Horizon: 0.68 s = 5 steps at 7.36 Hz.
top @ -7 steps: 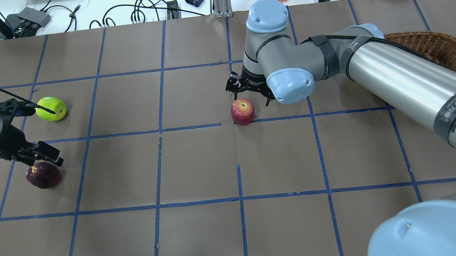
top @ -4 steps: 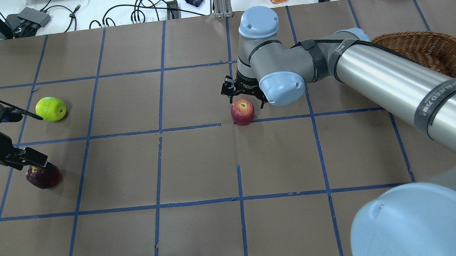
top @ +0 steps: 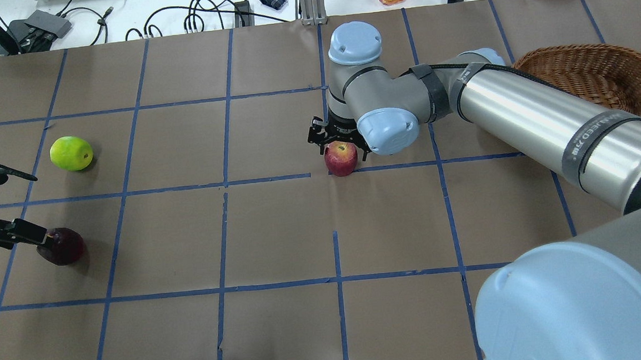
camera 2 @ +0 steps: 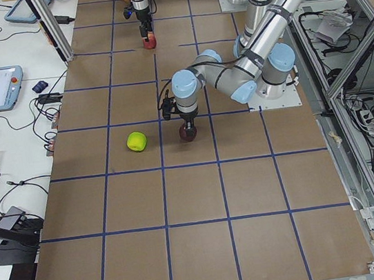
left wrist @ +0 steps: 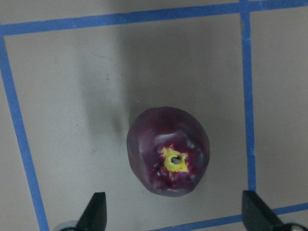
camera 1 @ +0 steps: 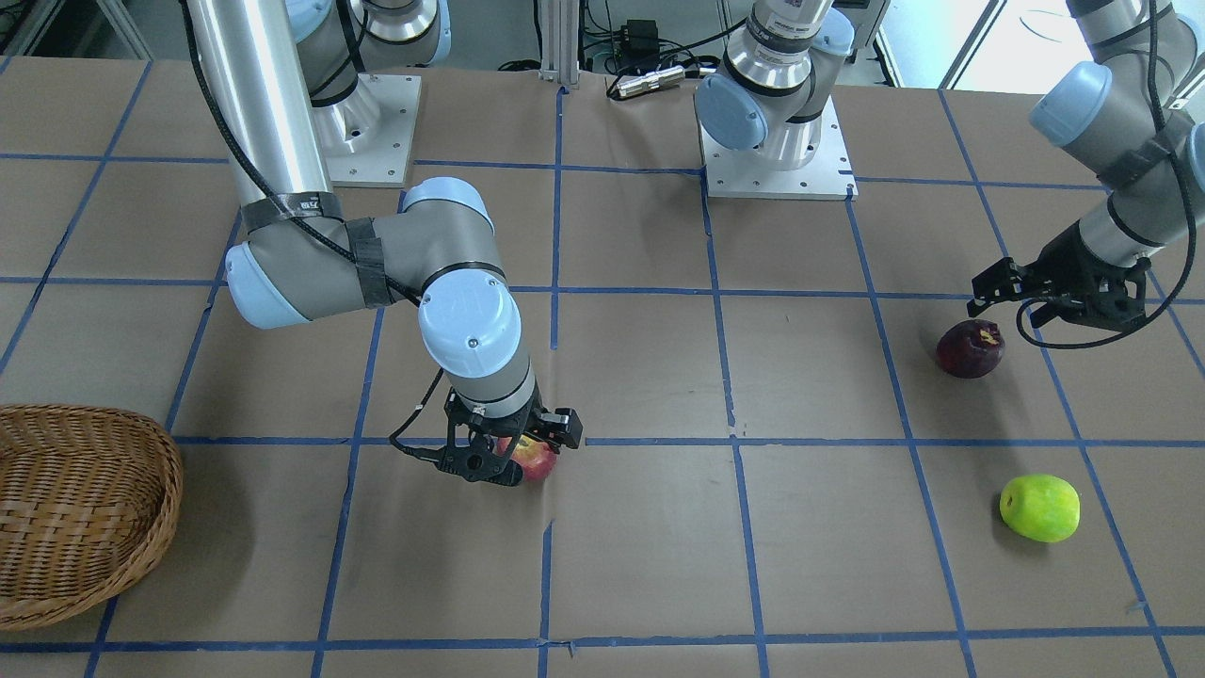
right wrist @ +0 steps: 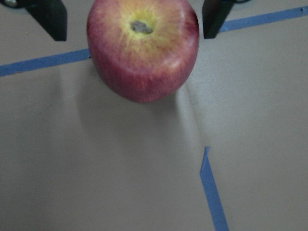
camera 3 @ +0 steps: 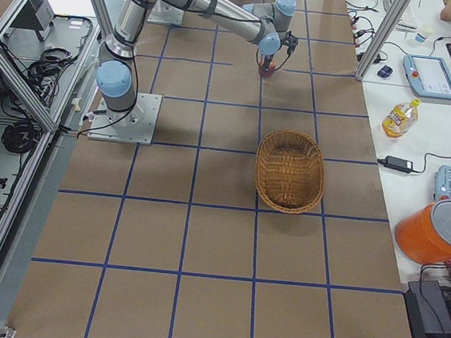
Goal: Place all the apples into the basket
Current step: 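Grasp the red apple with right gripper while left grasps the purple apple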
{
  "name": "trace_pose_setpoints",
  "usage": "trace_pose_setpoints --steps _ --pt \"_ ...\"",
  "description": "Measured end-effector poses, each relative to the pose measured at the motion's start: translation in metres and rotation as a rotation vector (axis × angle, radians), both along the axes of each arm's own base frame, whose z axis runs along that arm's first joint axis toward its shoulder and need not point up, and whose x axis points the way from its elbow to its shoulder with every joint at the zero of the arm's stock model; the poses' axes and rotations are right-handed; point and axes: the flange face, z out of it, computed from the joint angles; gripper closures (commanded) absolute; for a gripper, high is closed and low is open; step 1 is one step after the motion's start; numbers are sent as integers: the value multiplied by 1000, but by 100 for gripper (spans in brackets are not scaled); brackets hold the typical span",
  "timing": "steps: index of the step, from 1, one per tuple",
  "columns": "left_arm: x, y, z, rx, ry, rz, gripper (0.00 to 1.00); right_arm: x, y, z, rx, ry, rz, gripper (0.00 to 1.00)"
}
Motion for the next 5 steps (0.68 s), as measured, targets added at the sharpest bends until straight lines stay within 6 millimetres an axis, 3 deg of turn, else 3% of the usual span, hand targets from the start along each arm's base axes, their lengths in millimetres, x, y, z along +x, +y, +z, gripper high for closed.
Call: trace_pose_setpoints --steps 1,2,3,4,5 --pt "3 -2 -5 -7 -2 2 0 2 -2 -5 -7 -5 2 0" --pt "3 -4 -12 -12 13 11 1 5 -4 -11 -25 -15 2 19" --pt "-1 -5 -22 -24 43 33 0 6 -5 -16 -34 -17 1 79" --pt "-5 -5 -31 -40 59 51 0 6 -5 -18 -35 -12 0 100" --pt "-7 -5 -39 -51 62 59 0 6 -6 -17 -35 -10 -1 100"
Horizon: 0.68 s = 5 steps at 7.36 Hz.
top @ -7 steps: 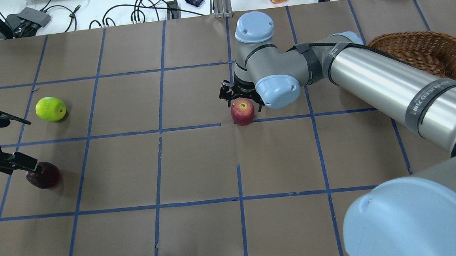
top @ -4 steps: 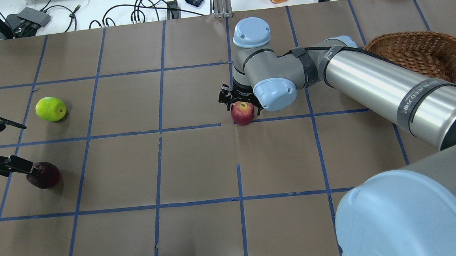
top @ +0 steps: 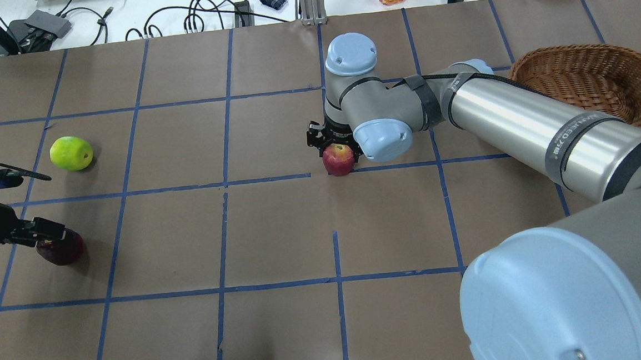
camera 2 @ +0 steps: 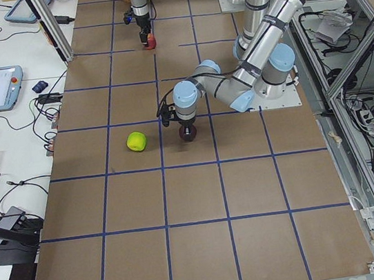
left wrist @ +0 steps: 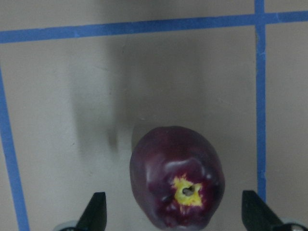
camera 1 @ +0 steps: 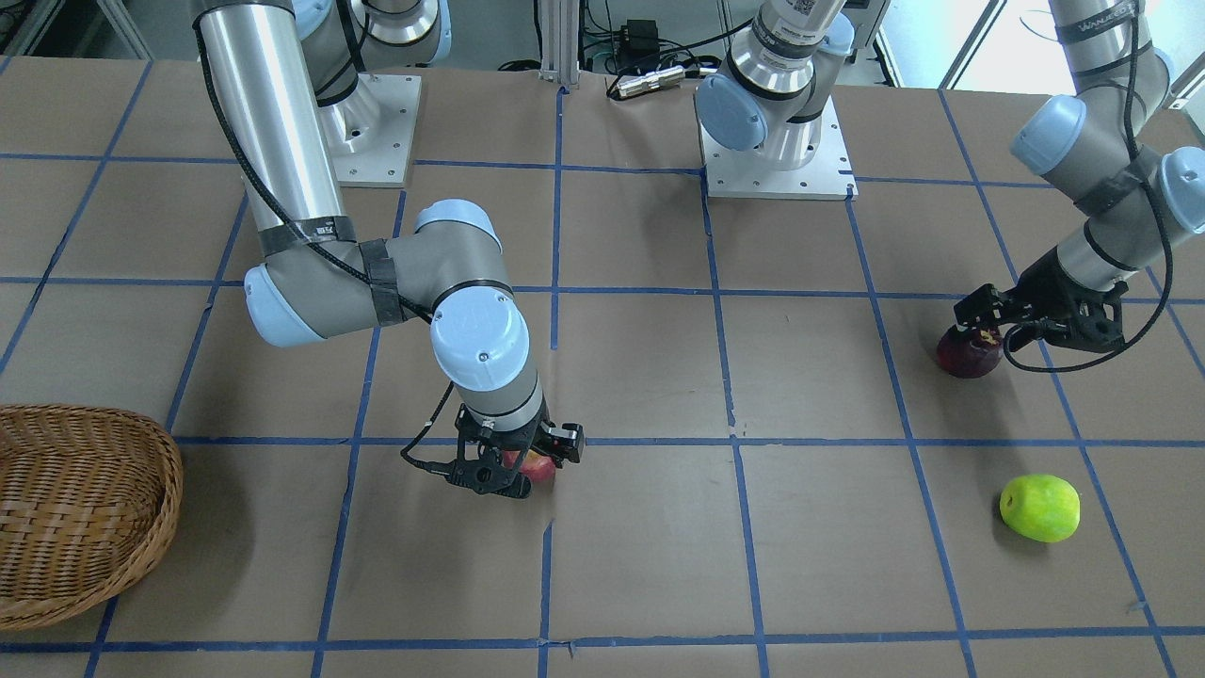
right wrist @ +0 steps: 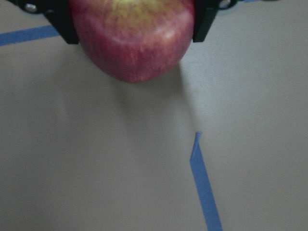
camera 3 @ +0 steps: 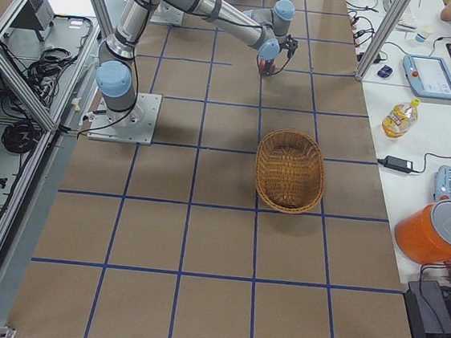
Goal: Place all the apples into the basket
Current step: 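Grasp the red apple with right gripper while left grasps the purple apple, then lift the red apple into the basket while left carries purple apple inward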
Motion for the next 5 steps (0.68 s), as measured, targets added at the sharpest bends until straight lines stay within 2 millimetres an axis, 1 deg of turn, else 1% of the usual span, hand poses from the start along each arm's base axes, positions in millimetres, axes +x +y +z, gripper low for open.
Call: trace_pose_setpoints --steps 1,2,3,4,5 --pt "-2 1 -6 -2 4 2 8 -3 -1 6 0 2 -4 100" --pt "-4 2 -10 0 8 -2 99 -10 -4 26 -2 5 -14 100" --pt "-7 4 -11 1 6 -3 100 -32 -13 64 -1 23 -35 100" --pt "-8 5 -7 -3 -6 4 100 -72 -28 105 20 55 -72 100" --pt "-14 5 7 -14 -20 16 100 -126 -43 139 49 81 -98 100"
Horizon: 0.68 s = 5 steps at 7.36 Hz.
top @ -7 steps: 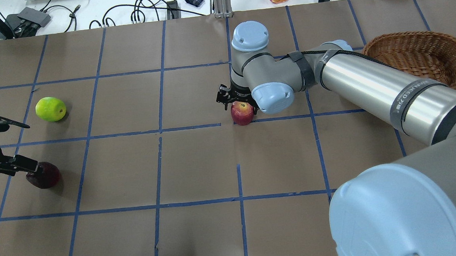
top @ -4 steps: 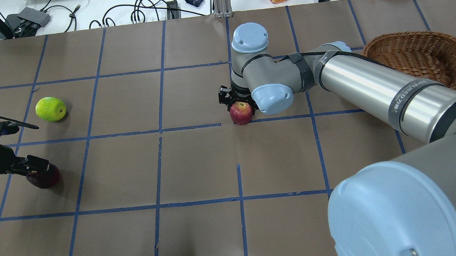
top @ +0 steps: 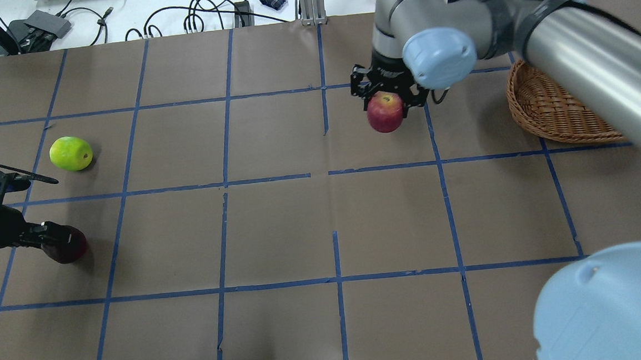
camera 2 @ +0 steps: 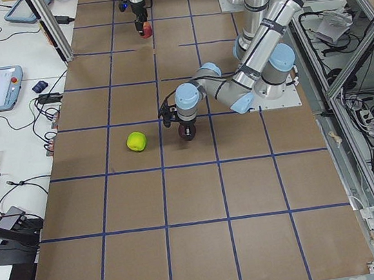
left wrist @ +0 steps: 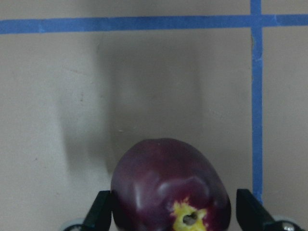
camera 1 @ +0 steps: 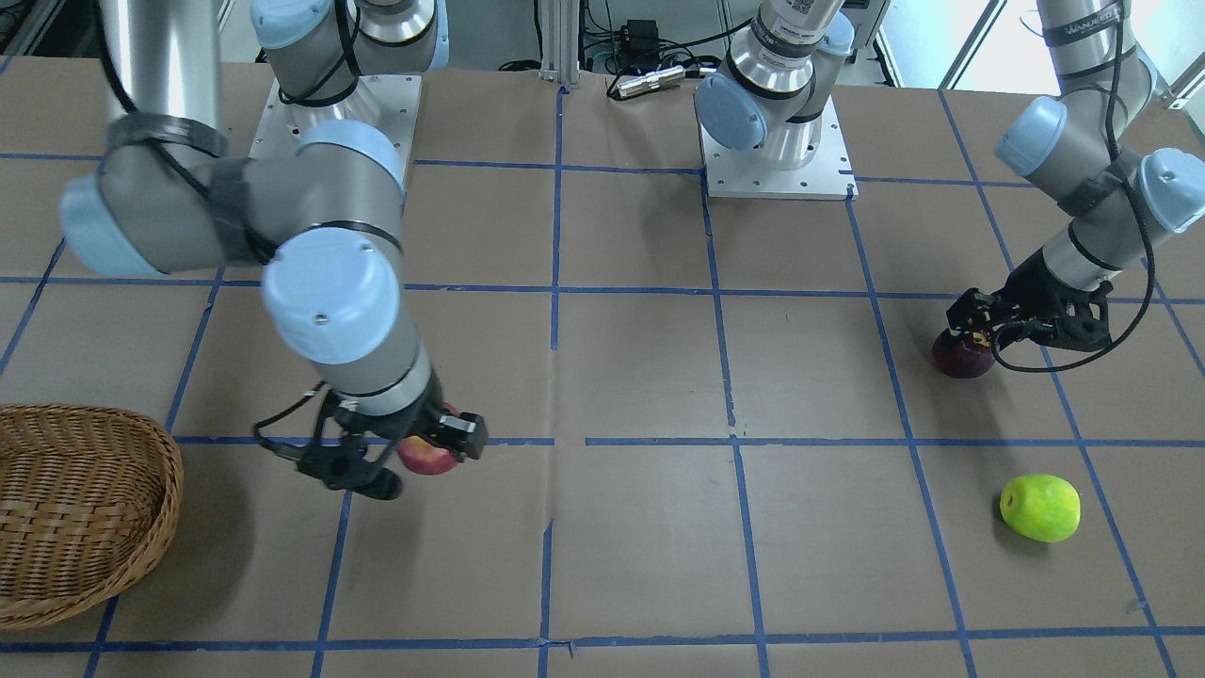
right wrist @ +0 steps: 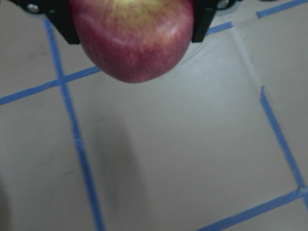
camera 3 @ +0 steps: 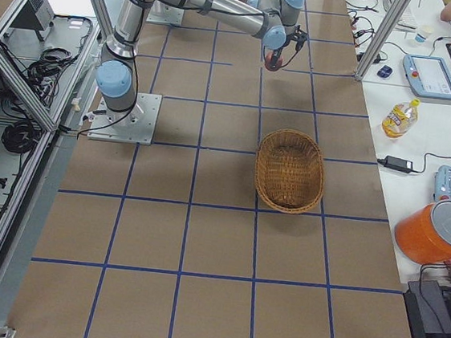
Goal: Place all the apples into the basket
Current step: 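Lift the red apple into the basket while left carries purple apple inward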
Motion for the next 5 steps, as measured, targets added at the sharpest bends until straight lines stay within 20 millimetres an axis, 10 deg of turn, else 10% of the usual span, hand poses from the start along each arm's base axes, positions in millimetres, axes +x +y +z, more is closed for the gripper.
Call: trace_pose_setpoints --steps 2,5 --pt "-70 -7 43 6 34 56 100 -128 -20 34 23 57 28 100" --pt "-286 -37 86 -13 93 248 100 -288 -32 20 16 74 207 100"
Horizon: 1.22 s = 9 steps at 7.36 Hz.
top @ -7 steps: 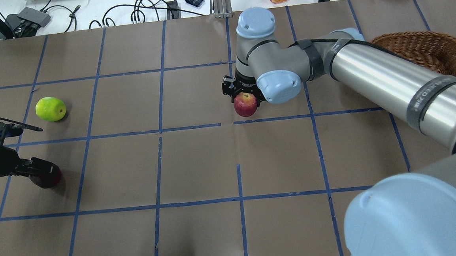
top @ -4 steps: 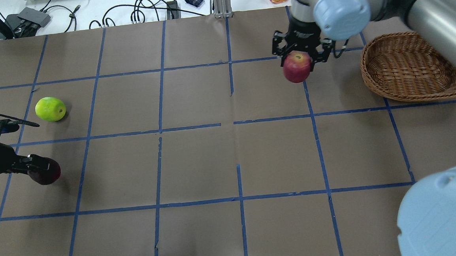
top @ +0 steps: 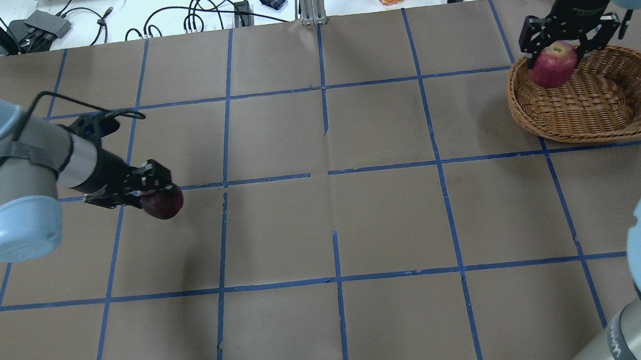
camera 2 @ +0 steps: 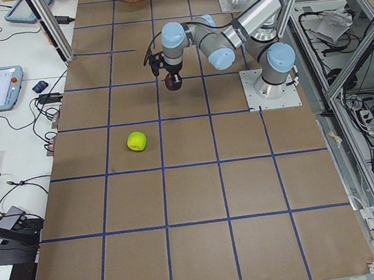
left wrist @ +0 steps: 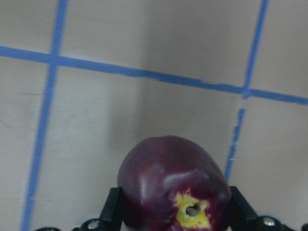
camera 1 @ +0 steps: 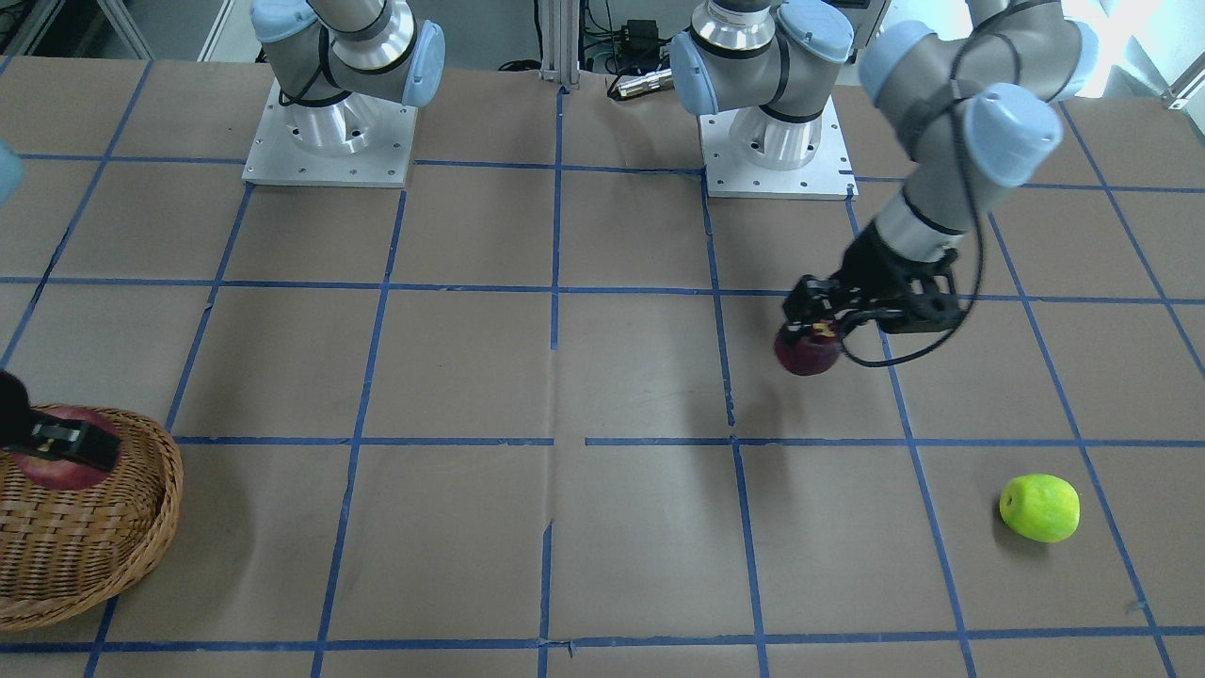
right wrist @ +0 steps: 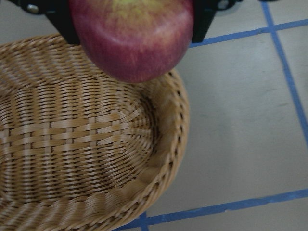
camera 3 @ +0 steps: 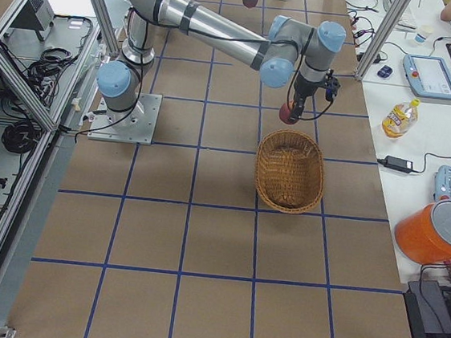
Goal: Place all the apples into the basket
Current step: 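Lift the red apple into the basket while left carries purple apple inward, then set the purple apple at table center while right withdraws from basket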
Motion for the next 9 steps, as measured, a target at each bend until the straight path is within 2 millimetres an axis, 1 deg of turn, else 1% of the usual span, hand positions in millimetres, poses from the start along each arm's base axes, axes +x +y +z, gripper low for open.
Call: trace_pose_setpoints --steps 1,2,3,4,5,6,7,8,9 --pt "-77 3 12 -17 12 5 100 -37 -5 -14 -17 6 45 100" --pt "-134 5 20 -35 20 -11 100 -72 -8 -30 -27 10 81 100" --pt "-172 3 19 -53 12 -42 100 -105 -8 -46 -36 14 114 100" --pt "-198 0 6 -69 -17 -71 100 -134 -8 -60 -48 22 145 100" --pt "-212 -8 -12 -86 -47 -82 100 -155 -9 -74 -61 33 167 100" --pt "-219 -21 -30 -97 -69 -81 100 -171 -10 -88 -68 39 178 72" --pt "-223 -34 -47 -100 -87 -68 100 -183 -11 -104 -69 41 181 1" --pt "-227 -42 -61 -93 -94 -46 99 -192 -11 -115 -68 41 186 0" --pt "-232 -47 -67 -87 -94 -32 97 -196 -10 -120 -64 41 193 0"
